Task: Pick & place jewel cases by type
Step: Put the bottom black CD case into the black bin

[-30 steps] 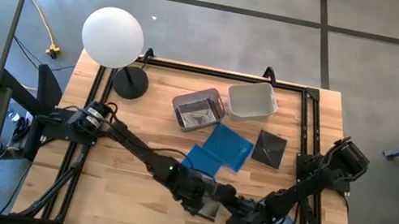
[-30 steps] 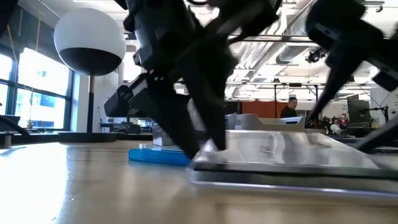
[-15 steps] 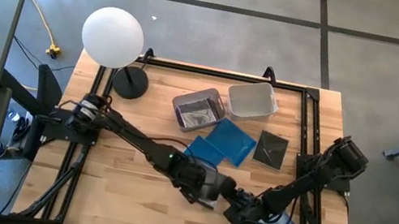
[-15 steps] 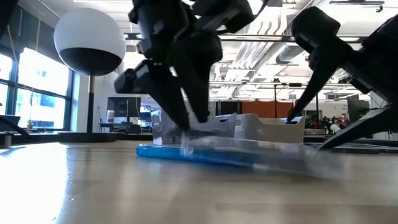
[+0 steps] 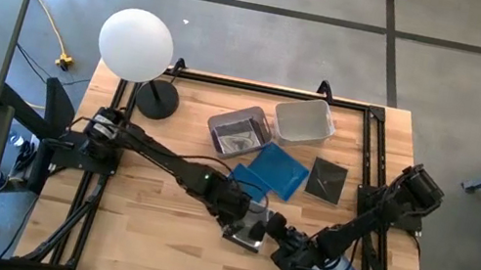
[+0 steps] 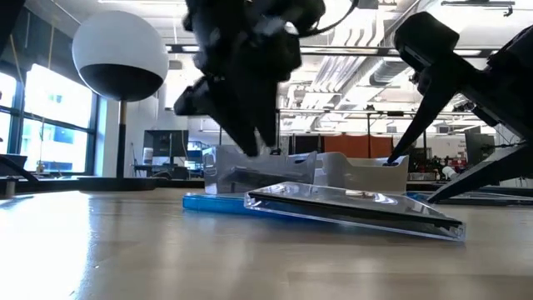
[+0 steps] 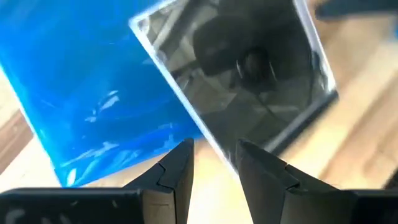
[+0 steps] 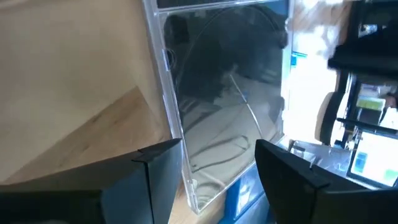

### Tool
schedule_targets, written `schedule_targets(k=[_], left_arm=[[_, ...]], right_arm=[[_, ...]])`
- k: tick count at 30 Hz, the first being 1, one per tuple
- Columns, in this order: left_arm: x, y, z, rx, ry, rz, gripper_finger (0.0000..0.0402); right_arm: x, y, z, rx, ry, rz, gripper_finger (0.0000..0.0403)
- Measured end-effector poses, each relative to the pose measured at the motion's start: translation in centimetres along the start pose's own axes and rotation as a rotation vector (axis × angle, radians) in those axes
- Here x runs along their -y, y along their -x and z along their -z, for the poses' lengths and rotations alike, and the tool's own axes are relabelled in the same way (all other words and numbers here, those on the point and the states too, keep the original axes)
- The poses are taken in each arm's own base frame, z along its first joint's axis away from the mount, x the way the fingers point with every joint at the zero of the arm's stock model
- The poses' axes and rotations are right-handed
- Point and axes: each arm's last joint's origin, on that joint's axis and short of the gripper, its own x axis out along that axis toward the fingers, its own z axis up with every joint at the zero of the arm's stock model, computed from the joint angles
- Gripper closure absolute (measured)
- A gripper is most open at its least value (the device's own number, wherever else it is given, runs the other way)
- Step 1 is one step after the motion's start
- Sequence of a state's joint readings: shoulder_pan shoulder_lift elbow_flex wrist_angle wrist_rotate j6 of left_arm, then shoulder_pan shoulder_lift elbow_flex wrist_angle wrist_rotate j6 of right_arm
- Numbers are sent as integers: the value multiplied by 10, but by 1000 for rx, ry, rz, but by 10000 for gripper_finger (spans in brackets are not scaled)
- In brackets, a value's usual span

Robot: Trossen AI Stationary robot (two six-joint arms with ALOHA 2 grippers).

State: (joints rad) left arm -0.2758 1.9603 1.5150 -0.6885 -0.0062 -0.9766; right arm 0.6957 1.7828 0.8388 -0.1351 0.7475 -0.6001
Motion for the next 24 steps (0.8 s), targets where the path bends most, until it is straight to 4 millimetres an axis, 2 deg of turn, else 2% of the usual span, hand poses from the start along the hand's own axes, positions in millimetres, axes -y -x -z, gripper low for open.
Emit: schedule_targets(k=[5, 9, 12, 15, 17, 20, 24], left_arm=[[13, 18, 16, -35, -106, 83, 285], [25, 37, 35, 1, -159, 96, 285], [35, 53, 58, 64, -201, 79, 285], [46, 61, 86, 167, -206, 30, 285], [48, 63, 108, 237, -171, -23, 285], [55, 59, 131, 332, -48, -1, 285], [51, 32, 143, 363, 80, -6, 285]], right_arm=[[5, 6, 4, -30, -244, 46, 206], [13, 24, 8, -11, -429, 37, 206], [20, 42, 9, 37, -567, 15, 206], [24, 54, 11, 76, -661, -36, 206], [24, 56, 11, 87, -710, -47, 206], [24, 51, 11, 78, -723, -67, 206], [24, 35, 14, 34, -730, -126, 206]])
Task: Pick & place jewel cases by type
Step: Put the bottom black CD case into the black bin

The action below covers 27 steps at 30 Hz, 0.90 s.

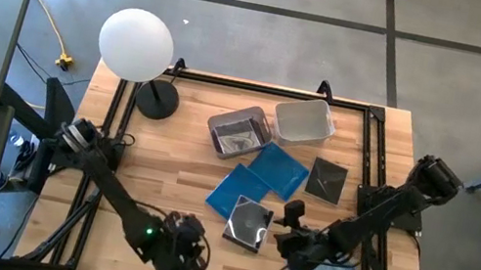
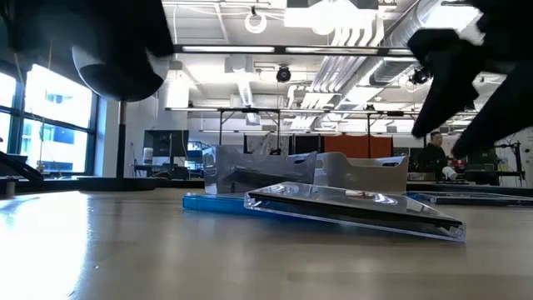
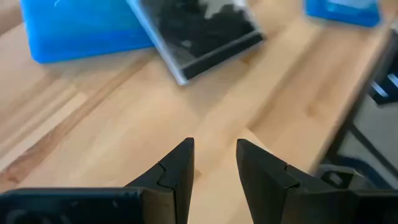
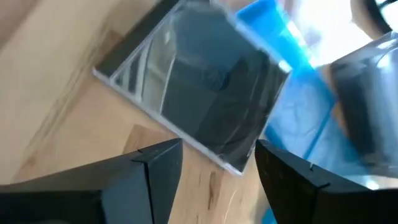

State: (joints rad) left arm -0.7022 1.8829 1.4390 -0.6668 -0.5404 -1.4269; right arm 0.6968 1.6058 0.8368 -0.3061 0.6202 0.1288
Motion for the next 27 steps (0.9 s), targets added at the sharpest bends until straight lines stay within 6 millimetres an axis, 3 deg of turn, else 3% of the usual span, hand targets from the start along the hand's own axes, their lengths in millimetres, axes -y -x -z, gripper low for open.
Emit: schedule_targets(k=[5, 15, 19, 27], left_arm=[[-15, -32, -5, 12, 92, -7, 285], [-33, -76, -56, -76, 83, 117, 285], [-41, -83, -65, -121, 103, 111, 285], [-43, -83, -62, -142, 145, 92, 285]], right_arm=[[3, -7, 4, -55, 8, -82, 206], [0, -18, 7, -87, 56, -43, 206], [-4, -29, 12, -119, 126, -32, 206], [-1, -39, 15, -149, 180, -17, 206]])
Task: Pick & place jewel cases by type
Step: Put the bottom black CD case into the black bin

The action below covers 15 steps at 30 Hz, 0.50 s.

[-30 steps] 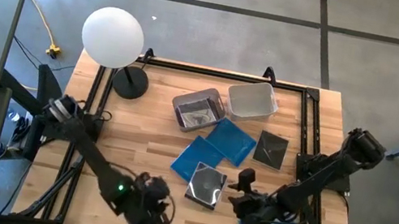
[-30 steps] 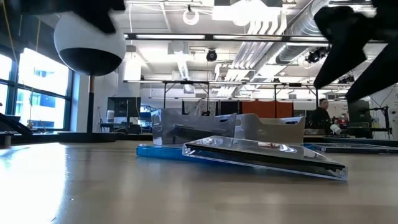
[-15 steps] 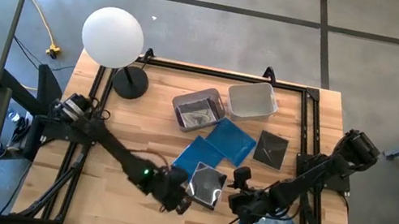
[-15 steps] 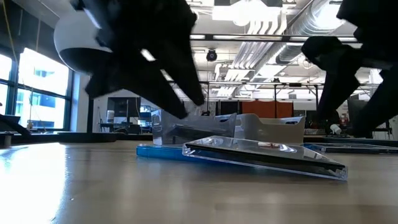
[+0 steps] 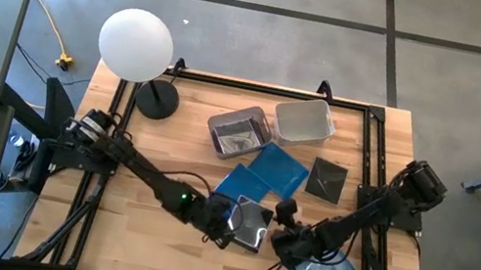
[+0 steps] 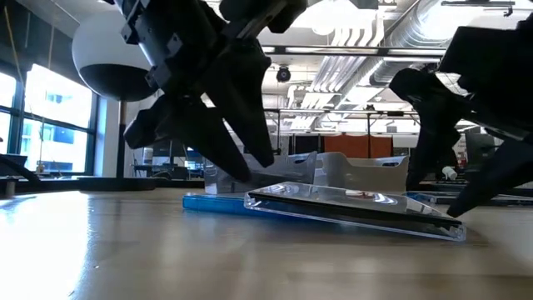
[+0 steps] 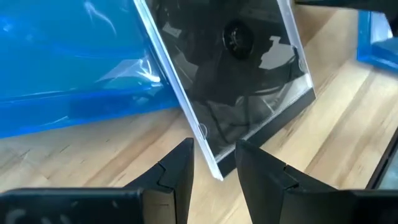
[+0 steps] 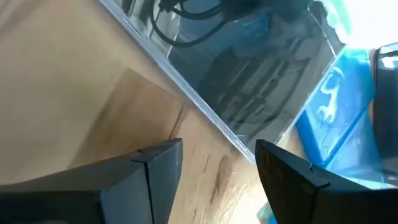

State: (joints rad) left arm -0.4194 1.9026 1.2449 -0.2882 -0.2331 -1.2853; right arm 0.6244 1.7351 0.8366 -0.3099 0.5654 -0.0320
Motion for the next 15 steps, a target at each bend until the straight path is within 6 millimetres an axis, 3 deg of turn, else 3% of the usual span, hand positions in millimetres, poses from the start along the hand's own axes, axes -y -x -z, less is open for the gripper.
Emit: schedule_targets(k=[15], left_arm=[[-3, -27, 9, -48, 81, 18, 285]], right_arm=[[1, -5, -6, 55, 24, -8, 206]])
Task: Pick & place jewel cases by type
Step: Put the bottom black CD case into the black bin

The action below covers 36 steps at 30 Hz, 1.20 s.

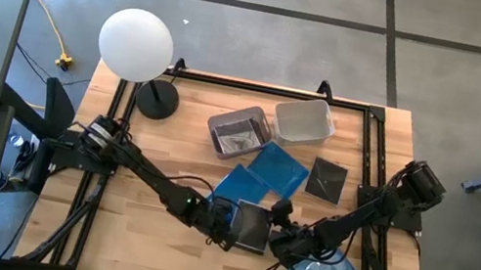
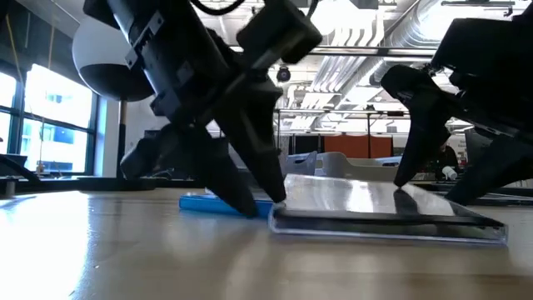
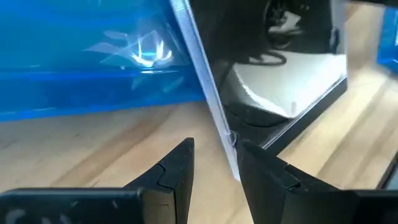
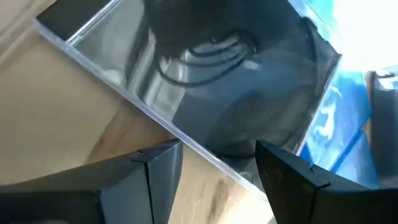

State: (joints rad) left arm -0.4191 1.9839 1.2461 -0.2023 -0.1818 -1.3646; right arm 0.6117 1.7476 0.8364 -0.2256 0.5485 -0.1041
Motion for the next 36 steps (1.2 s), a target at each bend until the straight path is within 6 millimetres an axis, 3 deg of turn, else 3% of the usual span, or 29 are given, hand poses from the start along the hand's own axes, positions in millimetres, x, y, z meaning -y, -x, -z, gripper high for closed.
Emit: schedule_targets(k=[5, 16, 22, 36], left_arm=[[7, -1, -3, -2, -10, 80, 285], [6, -2, -9, -19, 9, 88, 285], [11, -2, -12, -102, 124, 158, 285], [5, -23, -22, -111, 209, 194, 285]], right_arm=[[-5, -9, 0, -8, 53, 11, 206], [-6, -14, -2, 9, 40, 74, 206], [-11, -11, 0, -3, 7, 82, 206], [-22, -5, 0, 13, -68, 80, 206]])
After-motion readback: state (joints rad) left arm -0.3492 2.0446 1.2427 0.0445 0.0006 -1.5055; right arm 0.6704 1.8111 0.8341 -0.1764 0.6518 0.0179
